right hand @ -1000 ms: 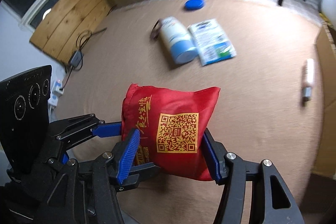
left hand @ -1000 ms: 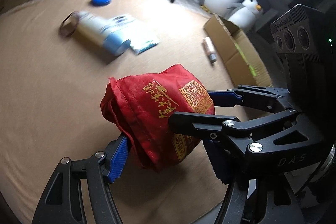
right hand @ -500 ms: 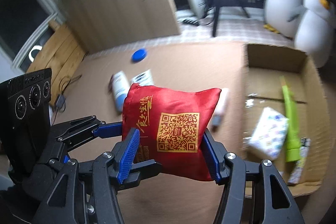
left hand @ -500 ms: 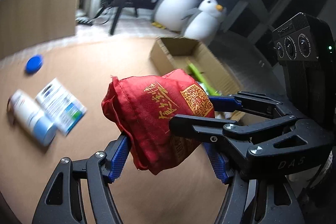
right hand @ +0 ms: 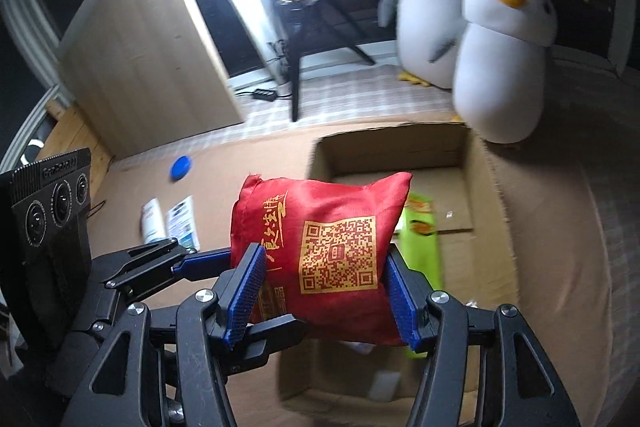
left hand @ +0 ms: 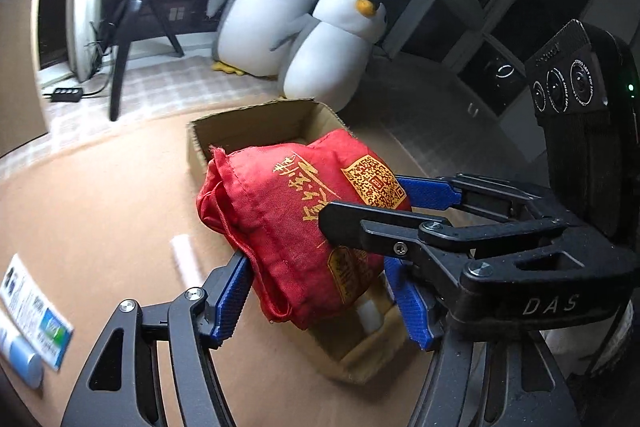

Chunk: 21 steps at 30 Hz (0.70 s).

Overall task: Organize objects
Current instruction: 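Carry the red bag into the box with both tools and release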

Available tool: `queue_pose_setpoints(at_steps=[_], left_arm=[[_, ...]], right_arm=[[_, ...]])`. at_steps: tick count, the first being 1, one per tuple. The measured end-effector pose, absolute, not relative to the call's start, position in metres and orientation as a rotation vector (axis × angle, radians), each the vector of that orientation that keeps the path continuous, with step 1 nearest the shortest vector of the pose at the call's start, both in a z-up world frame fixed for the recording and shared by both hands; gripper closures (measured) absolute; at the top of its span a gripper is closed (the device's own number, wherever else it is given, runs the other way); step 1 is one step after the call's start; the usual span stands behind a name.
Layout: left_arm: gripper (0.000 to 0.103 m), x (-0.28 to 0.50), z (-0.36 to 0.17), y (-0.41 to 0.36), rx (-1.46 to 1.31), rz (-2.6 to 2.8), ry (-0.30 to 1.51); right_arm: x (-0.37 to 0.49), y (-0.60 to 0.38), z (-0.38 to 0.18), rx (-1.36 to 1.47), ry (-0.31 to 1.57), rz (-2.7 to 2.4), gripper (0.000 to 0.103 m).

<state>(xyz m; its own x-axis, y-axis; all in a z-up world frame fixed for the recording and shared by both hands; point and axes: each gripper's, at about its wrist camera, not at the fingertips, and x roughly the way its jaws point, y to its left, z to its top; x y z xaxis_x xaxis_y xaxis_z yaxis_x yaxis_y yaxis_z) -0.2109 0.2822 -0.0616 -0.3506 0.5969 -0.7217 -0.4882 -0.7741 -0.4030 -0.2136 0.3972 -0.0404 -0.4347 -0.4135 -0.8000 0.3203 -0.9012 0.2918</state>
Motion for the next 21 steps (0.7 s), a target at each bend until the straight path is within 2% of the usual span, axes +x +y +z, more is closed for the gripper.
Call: queue_pose_setpoints(at_steps=[10,12,21], left_arm=[[0.032,-0.231,-0.083,0.313,-1.252,2.164,-0.056],[0.027,-0.234,-0.087,0.31,-1.282,2.175,-0.048],[0.027,-0.226,-0.083,0.284,-1.274,2.189,-0.066]], right_arm=[[-0.23,0.412,-0.055,1.403,-0.11,-2.392,0.048],[-0.23,0.414,-0.057,1.415,-0.109,-2.402,0.047],[-0.225,0.412,-0.051,1.407,-0.163,-2.426,0.047]])
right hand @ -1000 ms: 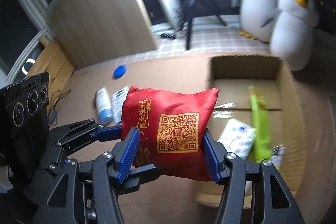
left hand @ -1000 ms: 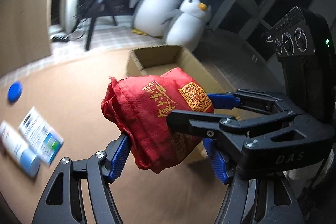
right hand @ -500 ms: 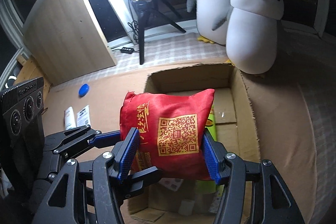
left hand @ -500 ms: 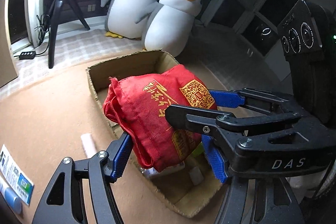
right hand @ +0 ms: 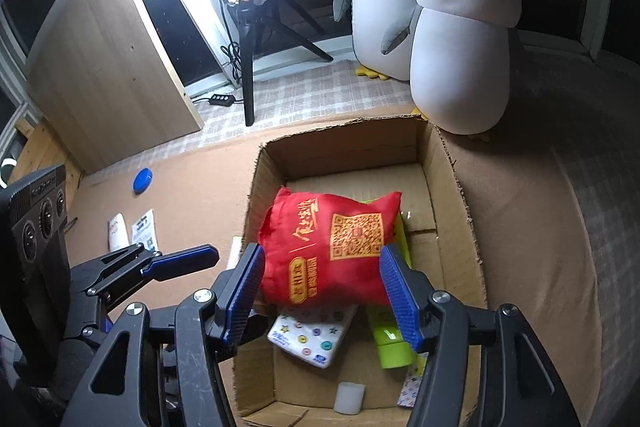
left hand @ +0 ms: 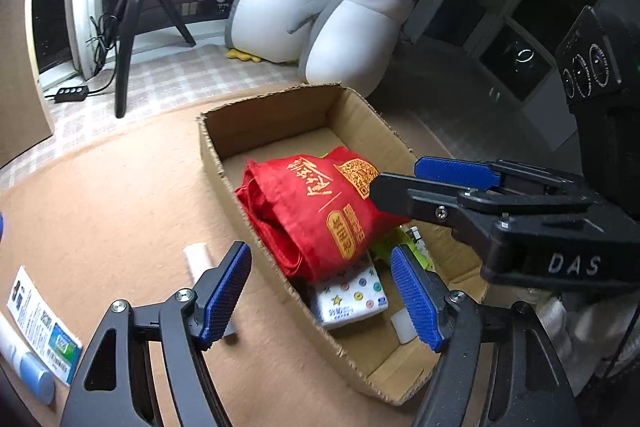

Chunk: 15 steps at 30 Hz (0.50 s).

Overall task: Organize objects
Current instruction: 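Carry the red bag into the box with both tools and release, then move the left tool to the white AQUA sunscreen bottle and grasp it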

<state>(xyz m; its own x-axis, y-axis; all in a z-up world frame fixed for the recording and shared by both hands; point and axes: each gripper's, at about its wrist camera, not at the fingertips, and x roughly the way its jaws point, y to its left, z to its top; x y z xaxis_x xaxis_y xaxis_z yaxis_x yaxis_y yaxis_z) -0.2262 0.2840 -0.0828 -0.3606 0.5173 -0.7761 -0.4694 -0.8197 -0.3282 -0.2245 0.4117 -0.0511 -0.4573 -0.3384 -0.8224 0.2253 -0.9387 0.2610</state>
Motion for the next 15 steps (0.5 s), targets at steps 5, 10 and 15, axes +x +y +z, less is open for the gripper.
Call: queue_pose_setpoints(at_steps=[5,10,15], left_arm=[[0.027,-0.216,-0.075,0.256,-1.268,2.227,-0.053],[0.027,-0.214,-0.07,0.202,-1.297,2.303,-0.078],[0.027,-0.228,-0.071,0.126,-1.353,2.405,-0.207]], right_arm=[[-0.215,0.406,-0.045,1.392,-0.206,-2.436,0.047],[-0.203,0.399,-0.04,1.364,-0.237,-2.454,0.047],[-0.19,0.384,-0.039,1.36,-0.257,-2.431,0.047]])
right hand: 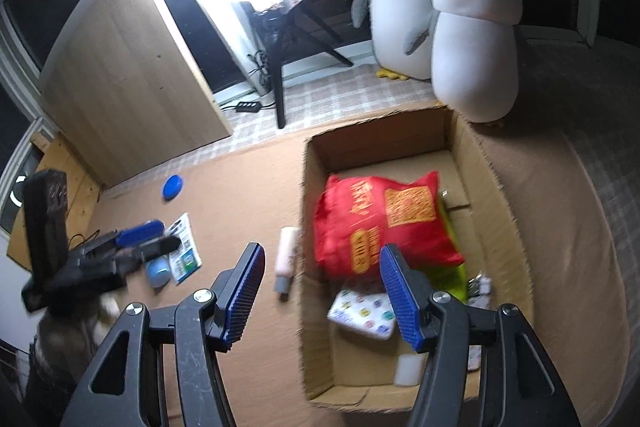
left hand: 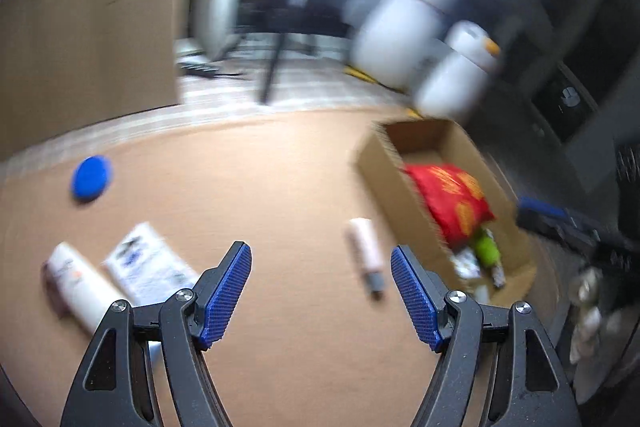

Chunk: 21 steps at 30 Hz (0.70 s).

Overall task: Organize objects
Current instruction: 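Move the left tool to the white AQUA sunscreen bottle and grasp it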

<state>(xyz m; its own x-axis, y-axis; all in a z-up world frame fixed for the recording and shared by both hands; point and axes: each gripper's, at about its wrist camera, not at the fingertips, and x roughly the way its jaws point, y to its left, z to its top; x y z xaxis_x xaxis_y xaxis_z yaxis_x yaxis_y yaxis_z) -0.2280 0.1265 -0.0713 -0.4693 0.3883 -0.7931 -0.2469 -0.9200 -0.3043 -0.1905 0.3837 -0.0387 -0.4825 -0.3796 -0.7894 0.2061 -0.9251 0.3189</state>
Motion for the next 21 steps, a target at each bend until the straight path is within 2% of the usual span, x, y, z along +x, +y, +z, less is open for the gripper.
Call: queue_pose_setpoints(at_steps=[6,12,16,19,21], left_arm=[[0.027,-0.238,-0.078,0.049,-1.422,2.52,-0.273],[0.027,-0.253,-0.098,-0.02,-1.518,2.562,-0.41],[0.028,-0.263,-0.115,-0.052,-1.589,2.585,-0.43],[0.029,-0.271,-0.124,-0.064,-1.628,2.589,-0.406],[0.036,-0.277,-0.131,-0.066,-1.656,2.575,-0.383]], right_arm=[[-0.174,0.356,-0.041,1.371,-0.173,-2.423,0.047],[-0.153,0.335,-0.048,1.396,-0.198,-2.383,0.046],[-0.138,0.324,-0.053,1.419,-0.209,-2.364,0.046],[-0.13,0.321,-0.056,1.436,-0.209,-2.362,0.046],[-0.126,0.323,-0.058,1.445,-0.214,-2.371,0.046]])
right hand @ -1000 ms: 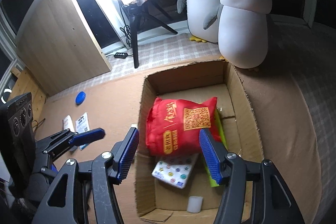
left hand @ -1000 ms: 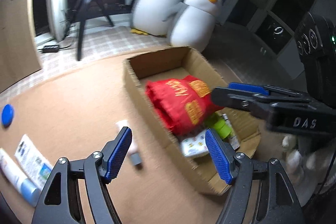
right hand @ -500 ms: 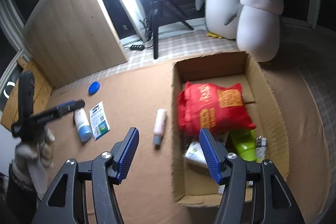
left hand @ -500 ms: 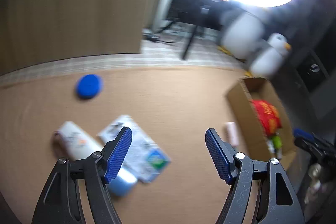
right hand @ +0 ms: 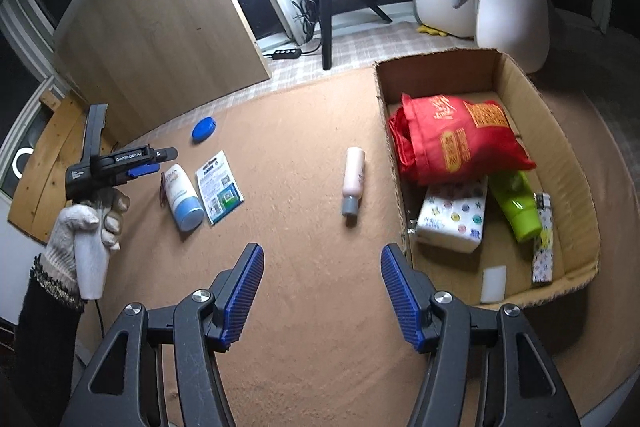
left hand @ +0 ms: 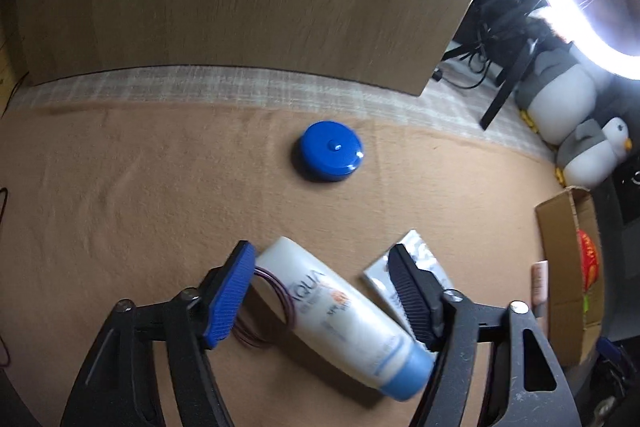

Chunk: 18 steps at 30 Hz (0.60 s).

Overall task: Organize objects
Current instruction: 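Move the left tool to the white AQUA sunscreen bottle and grasp it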

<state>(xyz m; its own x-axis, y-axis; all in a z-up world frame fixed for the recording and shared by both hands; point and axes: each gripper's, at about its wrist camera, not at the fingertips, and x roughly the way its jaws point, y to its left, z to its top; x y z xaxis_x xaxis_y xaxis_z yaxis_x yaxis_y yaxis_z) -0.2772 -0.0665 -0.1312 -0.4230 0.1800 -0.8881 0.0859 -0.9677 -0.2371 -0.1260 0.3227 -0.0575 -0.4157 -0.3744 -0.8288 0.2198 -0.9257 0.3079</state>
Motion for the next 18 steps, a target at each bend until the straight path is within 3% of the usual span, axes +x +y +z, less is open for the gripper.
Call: queue_pose_setpoints(at_steps=[14,18], left_arm=[[0.043,-0.292,-0.156,-0.06,-1.763,2.501,-0.304],[0.048,-0.29,-0.158,-0.045,-1.758,2.485,-0.202]], right_arm=[[-0.113,0.343,-0.057,1.487,-0.286,-2.421,0.046],[-0.114,0.342,-0.057,1.495,-0.289,-2.416,0.046]])
